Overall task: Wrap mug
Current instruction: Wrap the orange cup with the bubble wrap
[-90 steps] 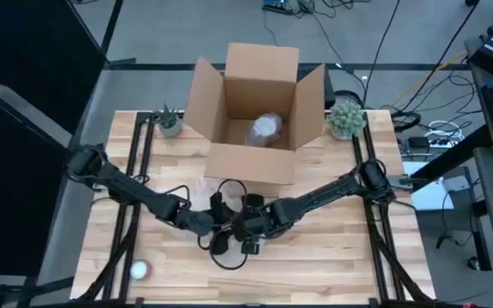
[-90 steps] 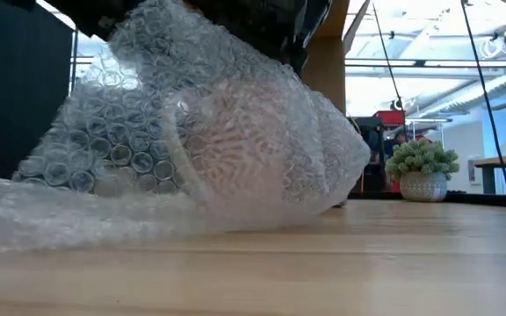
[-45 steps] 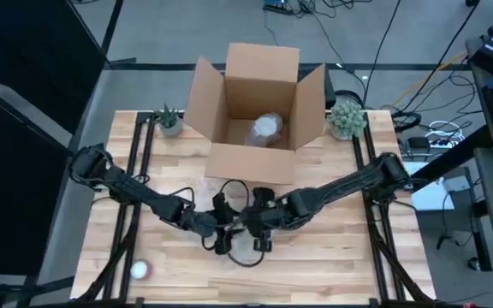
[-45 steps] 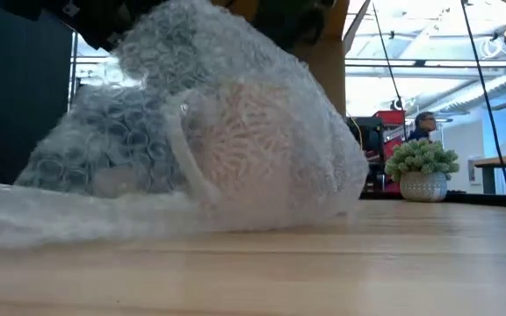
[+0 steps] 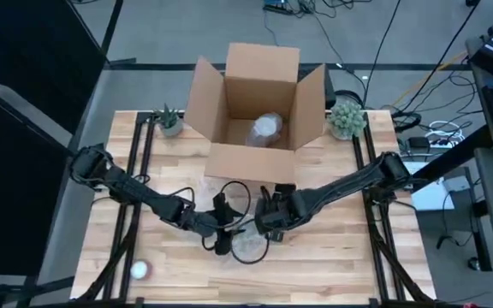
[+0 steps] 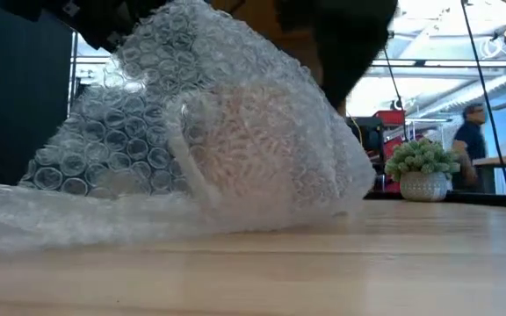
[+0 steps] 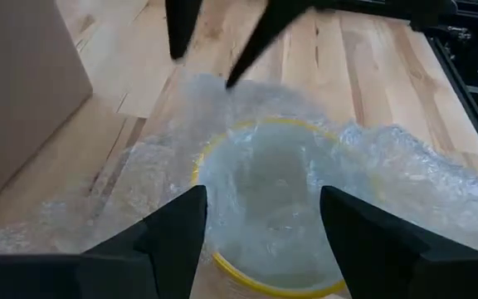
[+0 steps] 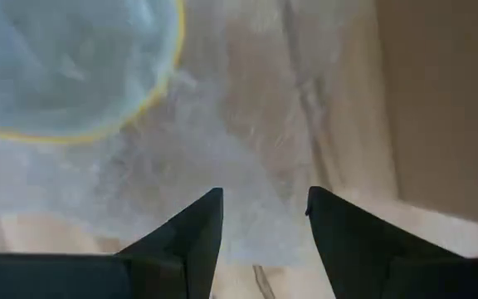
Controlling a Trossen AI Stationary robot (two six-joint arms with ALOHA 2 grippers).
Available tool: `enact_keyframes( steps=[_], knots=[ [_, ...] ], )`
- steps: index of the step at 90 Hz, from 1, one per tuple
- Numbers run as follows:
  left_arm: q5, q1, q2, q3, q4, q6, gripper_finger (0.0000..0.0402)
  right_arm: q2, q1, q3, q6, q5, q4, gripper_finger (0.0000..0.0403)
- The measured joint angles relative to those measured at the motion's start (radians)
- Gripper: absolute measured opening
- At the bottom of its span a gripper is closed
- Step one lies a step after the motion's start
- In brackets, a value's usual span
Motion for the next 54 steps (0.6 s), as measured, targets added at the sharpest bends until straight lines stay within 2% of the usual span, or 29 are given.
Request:
enact_keyframes(
  steps=[29, 37, 54],
  knots=[
    [0.002, 0.000, 0.000, 0.000, 0.001, -0.001, 0.0226, -0.009, 0.022, 0.063, -0.130, -0.004, 0.221, 0.0164],
    [0.002, 0.001, 0.000, 0.000, 0.002, -0.001, 0.0226, 0.018, 0.031, 0.063, -0.154, -0.006, 0.290, 0.0164],
    [0.002, 0.001, 0.000, -0.001, 0.002, -0.001, 0.0226, 0.105, 0.027, 0.065, -0.142, 0.002, 0.307, 0.0164]
  ],
)
